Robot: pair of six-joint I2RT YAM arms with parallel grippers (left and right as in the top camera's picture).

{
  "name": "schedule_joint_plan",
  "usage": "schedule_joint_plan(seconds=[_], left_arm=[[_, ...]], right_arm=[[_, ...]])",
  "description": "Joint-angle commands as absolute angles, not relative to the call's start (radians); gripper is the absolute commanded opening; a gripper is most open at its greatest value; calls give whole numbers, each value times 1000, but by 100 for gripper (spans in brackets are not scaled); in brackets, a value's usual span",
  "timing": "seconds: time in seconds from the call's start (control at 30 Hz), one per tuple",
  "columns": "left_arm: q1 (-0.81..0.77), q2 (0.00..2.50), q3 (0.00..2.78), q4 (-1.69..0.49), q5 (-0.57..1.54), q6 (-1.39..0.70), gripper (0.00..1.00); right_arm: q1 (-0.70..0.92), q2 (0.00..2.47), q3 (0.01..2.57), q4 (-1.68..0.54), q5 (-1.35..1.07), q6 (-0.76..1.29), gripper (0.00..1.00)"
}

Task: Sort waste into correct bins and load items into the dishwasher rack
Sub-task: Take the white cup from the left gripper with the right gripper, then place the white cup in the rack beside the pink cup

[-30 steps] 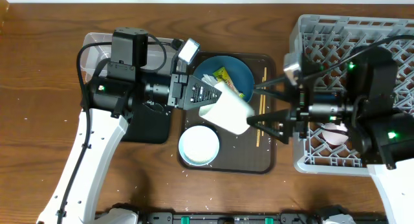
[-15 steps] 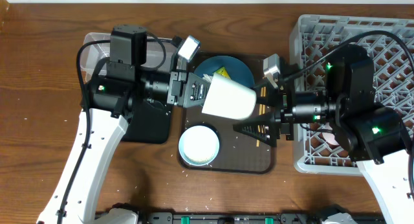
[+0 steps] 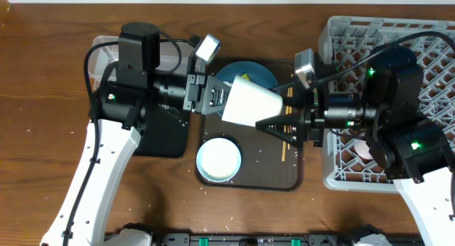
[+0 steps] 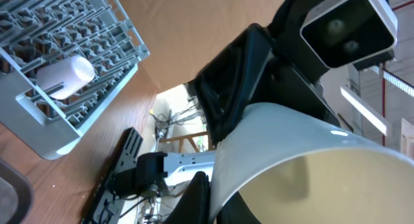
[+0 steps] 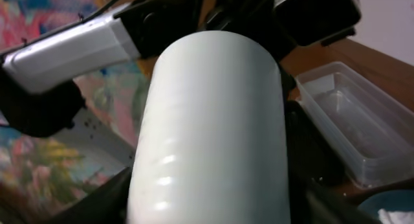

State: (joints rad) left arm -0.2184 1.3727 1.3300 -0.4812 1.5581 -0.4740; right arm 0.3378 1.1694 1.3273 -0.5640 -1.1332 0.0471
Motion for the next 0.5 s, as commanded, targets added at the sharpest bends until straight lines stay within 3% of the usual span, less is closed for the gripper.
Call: schedule_joint_plan(seconds=[0.0,0.07,0.13,0.17,0.2,0.27,0.47], left_arm=[[-215,1369,1334,-476,1555,-481,6],[-214,1369,1333,-476,1554,-481,7],[-214,1369,1334,-476,1551,-480,17],[-214,1369,1334,-476,1551,-480,40],[-214,1369,1334,-476,1549,-480,55],[-214,1369,1333,-476,1529,-478,76],[-207,1369,1333,-477,1476,-450,86]], right_arm=[[348,1158,1343,-567,-1187,67,56],[348,1158,1343,-572,-1186,67,50],[348,1158,1343,-573,-1185,67,46],[347,1157,1343,-573,-1180,67,44],[342,1155,1343,-573,-1176,67,44],[316,1145,1343,-577,-1161,67,44],[96,1050,1343,-712,-1045,84,45]])
